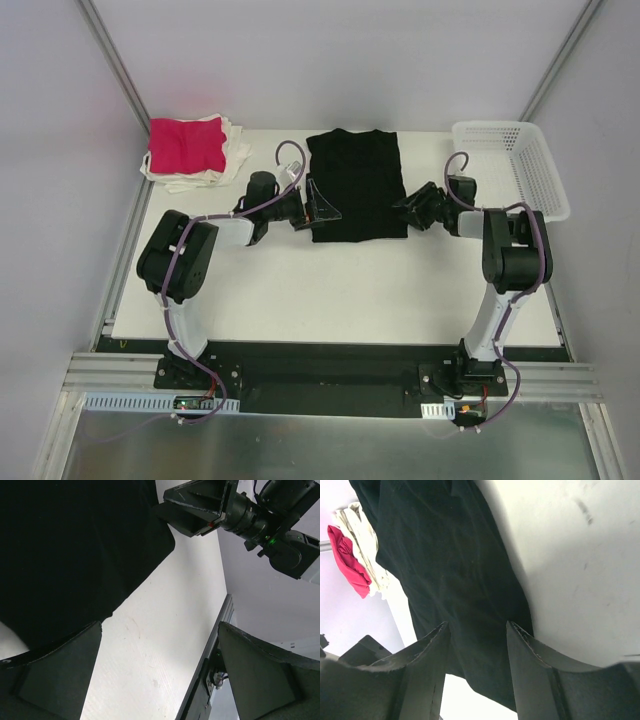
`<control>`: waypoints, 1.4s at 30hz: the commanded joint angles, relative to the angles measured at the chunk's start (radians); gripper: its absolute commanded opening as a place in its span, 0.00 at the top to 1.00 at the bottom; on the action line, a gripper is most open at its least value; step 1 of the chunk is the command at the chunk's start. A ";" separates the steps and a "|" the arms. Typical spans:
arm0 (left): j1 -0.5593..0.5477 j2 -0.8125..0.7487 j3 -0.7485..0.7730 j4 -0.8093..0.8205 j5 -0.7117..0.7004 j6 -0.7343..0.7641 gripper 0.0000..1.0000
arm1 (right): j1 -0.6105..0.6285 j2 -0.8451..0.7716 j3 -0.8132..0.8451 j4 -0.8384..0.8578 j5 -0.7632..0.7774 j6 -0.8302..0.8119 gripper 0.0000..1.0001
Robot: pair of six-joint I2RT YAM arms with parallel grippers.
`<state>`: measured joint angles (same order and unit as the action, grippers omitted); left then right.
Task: Fold and stack the t-shirts
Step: Grab one side of the 2/3 rectangular tshirt with both arms
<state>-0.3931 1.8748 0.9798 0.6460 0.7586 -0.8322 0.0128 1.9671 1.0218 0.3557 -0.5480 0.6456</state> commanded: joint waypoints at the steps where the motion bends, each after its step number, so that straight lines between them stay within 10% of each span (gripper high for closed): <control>1: -0.003 -0.048 0.014 0.067 0.045 0.027 0.01 | 0.050 -0.073 0.029 -0.012 0.074 0.005 0.48; 8: 0.056 -0.075 0.076 0.004 0.087 0.104 0.01 | 0.108 -0.117 0.254 -0.323 0.078 -0.151 0.47; 18: 0.028 -0.201 -0.032 -0.150 -0.030 0.223 0.01 | 0.144 -0.441 -0.001 -0.633 0.329 -0.345 0.46; 42: 0.022 -0.082 0.102 -0.536 -0.364 0.323 0.01 | 0.119 -0.294 -0.035 -0.512 0.304 -0.307 0.45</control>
<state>-0.3721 1.7542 1.0332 0.1532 0.4091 -0.5312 0.1459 1.6596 0.9432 -0.2054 -0.2337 0.3141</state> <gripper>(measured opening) 0.992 0.546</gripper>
